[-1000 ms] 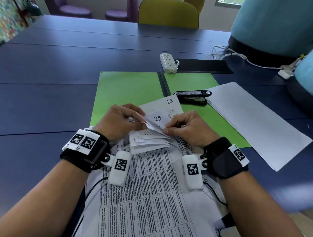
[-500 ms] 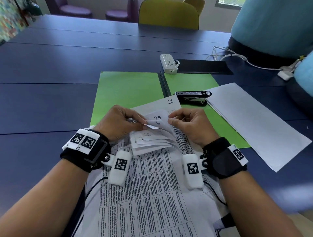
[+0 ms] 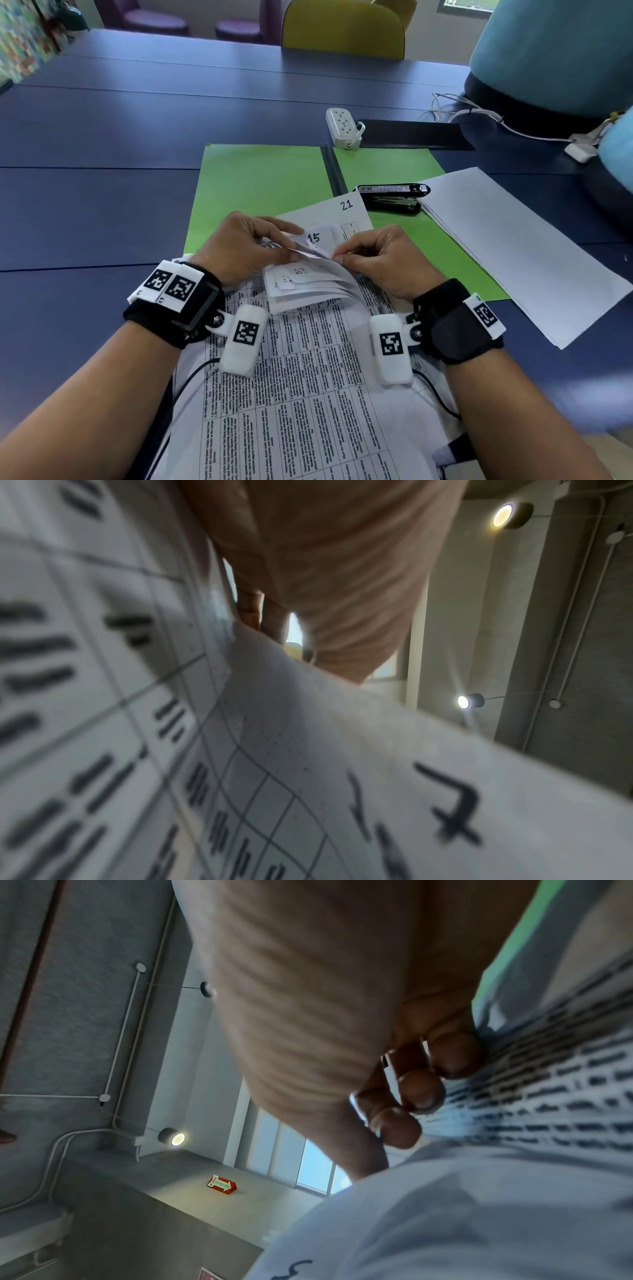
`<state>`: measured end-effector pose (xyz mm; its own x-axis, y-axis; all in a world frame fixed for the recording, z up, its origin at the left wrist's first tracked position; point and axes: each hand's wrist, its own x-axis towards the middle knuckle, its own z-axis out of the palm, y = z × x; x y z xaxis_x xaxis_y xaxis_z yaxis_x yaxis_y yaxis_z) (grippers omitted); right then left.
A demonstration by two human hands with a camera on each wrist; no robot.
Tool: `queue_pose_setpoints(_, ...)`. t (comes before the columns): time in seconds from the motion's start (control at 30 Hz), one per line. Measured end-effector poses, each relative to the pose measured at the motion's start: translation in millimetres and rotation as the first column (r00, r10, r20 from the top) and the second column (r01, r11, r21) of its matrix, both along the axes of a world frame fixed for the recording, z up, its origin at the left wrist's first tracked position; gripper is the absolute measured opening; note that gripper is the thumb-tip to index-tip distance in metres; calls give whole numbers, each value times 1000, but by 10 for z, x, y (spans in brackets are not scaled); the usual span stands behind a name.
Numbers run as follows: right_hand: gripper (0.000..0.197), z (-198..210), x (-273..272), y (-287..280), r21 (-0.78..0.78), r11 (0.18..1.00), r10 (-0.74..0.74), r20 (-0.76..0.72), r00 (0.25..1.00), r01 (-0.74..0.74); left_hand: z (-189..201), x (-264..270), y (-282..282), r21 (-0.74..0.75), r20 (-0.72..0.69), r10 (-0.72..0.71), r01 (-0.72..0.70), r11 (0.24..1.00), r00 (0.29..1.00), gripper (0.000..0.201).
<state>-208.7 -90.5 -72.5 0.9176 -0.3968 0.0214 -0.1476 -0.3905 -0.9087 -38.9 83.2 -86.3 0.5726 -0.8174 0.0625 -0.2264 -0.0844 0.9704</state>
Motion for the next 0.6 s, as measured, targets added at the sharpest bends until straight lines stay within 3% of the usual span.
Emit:
queue_pose_setpoints(0.3,2,-6,-7,6,4,999,44,3,999,-44,14,-35,2,-25,-38,-19,18,1000,999,10)
queue_pose_setpoints(0.4,9,21,-14,14,19,999,40,15,999,-40,20,-42,5,-36,-41,-11,10,999,999,10)
queue_pose_setpoints(0.6,9,-6,8,-10,40,987,-159,74,984,157,-14,-14,-8,-12,-35,18,-18,1000,999,20)
